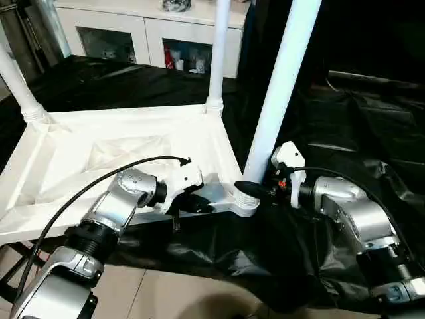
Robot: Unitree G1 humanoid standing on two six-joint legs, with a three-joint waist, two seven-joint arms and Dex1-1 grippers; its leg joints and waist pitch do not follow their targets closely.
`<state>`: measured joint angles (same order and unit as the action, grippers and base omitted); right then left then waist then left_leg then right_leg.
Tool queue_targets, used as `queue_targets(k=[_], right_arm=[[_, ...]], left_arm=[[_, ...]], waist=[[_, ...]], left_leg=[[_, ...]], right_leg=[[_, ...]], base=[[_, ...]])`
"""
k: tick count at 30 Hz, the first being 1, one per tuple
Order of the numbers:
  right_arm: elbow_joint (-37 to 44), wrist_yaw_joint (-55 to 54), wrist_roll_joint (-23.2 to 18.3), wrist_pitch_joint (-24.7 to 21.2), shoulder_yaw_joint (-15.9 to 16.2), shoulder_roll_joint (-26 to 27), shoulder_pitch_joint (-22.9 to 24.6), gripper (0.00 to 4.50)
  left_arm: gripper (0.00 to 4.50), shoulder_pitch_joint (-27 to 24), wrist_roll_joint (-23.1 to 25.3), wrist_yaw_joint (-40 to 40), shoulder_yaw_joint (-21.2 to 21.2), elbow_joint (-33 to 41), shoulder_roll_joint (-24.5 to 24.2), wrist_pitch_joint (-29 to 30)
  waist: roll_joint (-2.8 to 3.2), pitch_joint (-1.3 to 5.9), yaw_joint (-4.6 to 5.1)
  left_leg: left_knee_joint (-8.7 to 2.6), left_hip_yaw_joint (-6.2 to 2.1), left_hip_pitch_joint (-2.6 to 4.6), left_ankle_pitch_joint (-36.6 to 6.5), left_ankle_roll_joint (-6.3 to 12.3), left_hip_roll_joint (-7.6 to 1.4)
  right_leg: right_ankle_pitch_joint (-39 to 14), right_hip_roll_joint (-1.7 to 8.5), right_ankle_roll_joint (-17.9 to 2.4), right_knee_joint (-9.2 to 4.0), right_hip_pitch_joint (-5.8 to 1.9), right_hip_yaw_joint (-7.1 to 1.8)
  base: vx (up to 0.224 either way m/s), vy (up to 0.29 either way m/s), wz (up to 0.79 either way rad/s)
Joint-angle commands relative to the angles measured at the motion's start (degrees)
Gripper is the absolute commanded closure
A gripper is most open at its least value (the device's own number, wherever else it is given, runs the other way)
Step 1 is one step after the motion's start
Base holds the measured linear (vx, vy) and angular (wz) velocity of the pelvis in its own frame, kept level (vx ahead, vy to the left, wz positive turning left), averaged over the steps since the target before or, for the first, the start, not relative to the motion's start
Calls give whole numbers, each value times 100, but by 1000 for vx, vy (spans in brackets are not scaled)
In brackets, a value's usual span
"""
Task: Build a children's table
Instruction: Insert table leg to table base
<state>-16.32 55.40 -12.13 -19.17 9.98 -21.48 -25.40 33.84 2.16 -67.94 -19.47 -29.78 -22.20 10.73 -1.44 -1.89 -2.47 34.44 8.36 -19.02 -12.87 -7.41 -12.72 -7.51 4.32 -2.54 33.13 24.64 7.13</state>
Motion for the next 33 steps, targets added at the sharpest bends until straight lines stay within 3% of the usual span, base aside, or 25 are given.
queue_targets(k=[1, 3, 4, 6, 8, 11, 12, 15, 17, 18, 21, 24, 25, 26, 30, 33], right_arm=[[-426, 371, 66, -69, 430, 46, 225, 263], [-551, 741, 67, 174, 484, -3, 159, 263], [-579, 818, 65, 226, 495, -12, 147, 263], [-615, 879, 61, 265, 500, -15, 128, 263], [-680, 902, 70, 288, 497, -8, 86, 263], [-970, 750, 159, 392, 439, 76, -44, 263], [-1121, 543, 226, 411, 387, 146, -104, 263], [-1553, -56, 420, 530, 208, 351, -266, 263], [-2201, -1262, 638, 576, -78, 706, -539, 263], [-2201, -1262, 638, 576, -78, 706, -539, 263], [-2484, -1818, 639, 512, -188, 923, -680, 263], [-3052, -2536, 523, 366, -403, 1304, -1025, 263], [-3201, -2700, 517, 372, -439, 1388, -1114, 263], [-3434, -2925, 556, 436, -484, 1507, -1254, 263], [-3988, -3451, 556, 544, -661, 1899, -1657, 263], [-4066, -3461, 569, 532, -657, 1992, -1719, 263]], left_arm=[[450, 252, -57, -33, 83, 185, -29, -218], [450, 245, -127, -331, -3, 312, -87, -219], [450, 239, -140, -404, -25, 351, -113, -208], [450, 236, -145, -452, -39, 379, -139, -198], [450, 242, -129, -439, -38, 386, -160, -190], [450, 344, -26, -97, 46, 244, -108, -117], [450, 389, 12, 76, 94, 180, -66, -74], [450, 460, 0, 324, 209, 130, 39, 141], [450, 651, 59, 964, 380, -35, 307, 544], [450, 651, 59, 964, 380, -35, 307, 544], [450, 846, 158, 1448, 442, -245, 525, 697], [450, 1129, 184, 1913, 464, -511, 889, 960], [450, 1192, 190, 2049, 472, -571, 986, 1037], [450, 1266, 221, 2191, 457, -636, 1127, 1139], [450, 1503, 308, 2634, 411, -931, 1543, 1292], [450, 1535, 321, 2688, 399, -1015, 1559, 1250]], waist=[[28, 329, -24], [25, 338, -20], [-23, 340, -15], [6, 343, -21], [-23, 349, -27], [-17, 337, -30], [-57, 332, -24], [-48, 301, -12], [-72, 283, 51], [-63, 286, 82], [-67, 296, 103], [-22, 300, 132], [3, 286, 141], [8, 294, 141], [-18, 305, 140], [-36, 339, 107]], left_leg=[[-394, 104, -108, -850, 436, 36], [-394, 102, -112, -831, 463, 27], [-394, 106, -114, -796, 489, 16], [-398, 102, -118, -705, 507, 5], [-398, 102, -110, -629, 518, -8], [-400, 112, -107, -692, 491, -6], [-397, 119, -108, -722, 482, -3], [-390, 121, -86, -903, 359, 37], [-379, 108, -96, -1014, 225, 65], [-362, 88, -89, -1120, 174, 81], [-349, 86, -84, -1219, 259, 86], [-383, 63, -59, -1298, 270, 27], [-388, 57, 1, -1526, 280, 6], [-382, 58, 14, -1546, 285, 6], [-396, 58, -10, -1472, 282, 9], [-429, 60, -65, -1095, 346, -20]], right_leg=[[-2570, 307, -367, -482, -448, -231], [-2502, 310, -403, -458, -454, -235], [-2412, 312, -453, -441, -452, -245], [-2235, 316, -550, -411, -459, -260], [-2069, 315, -632, -377, -459, -268], [-2091, 325, -711, -378, -455, -270], [-2187, 325, -680, -391, -449, -267], [-2856, 323, -403, -484, -423, -232], [-3295, 312, -193, -553, -405, -171], [-3529, 315, -36, -608, -406, -112], [-3565, 315, 116, -688, -407, -46], [-3329, 342, -26, -697, -420, 9], [-3268, 358, -77, -736, -413, 65], [-3233, 369, -87, -741, -422, 78], [-3002, 391, -217, -684, -436, 50], [-2431, 423, -474, -551, -475, -41]], base=[[0, 0, 0], [0, 0, 0], [0, 0, 0], [0, 0, 0], [0, 0, 0], [0, 0, 0], [0, 0, 0], [0, 0, 0], [-29, 0, -4], [-59, 0, -8], [-18, 5, -4], [0, 0, 0], [0, 0, 0], [0, 0, 0], [0, 0, 0], [0, 0, 0]])
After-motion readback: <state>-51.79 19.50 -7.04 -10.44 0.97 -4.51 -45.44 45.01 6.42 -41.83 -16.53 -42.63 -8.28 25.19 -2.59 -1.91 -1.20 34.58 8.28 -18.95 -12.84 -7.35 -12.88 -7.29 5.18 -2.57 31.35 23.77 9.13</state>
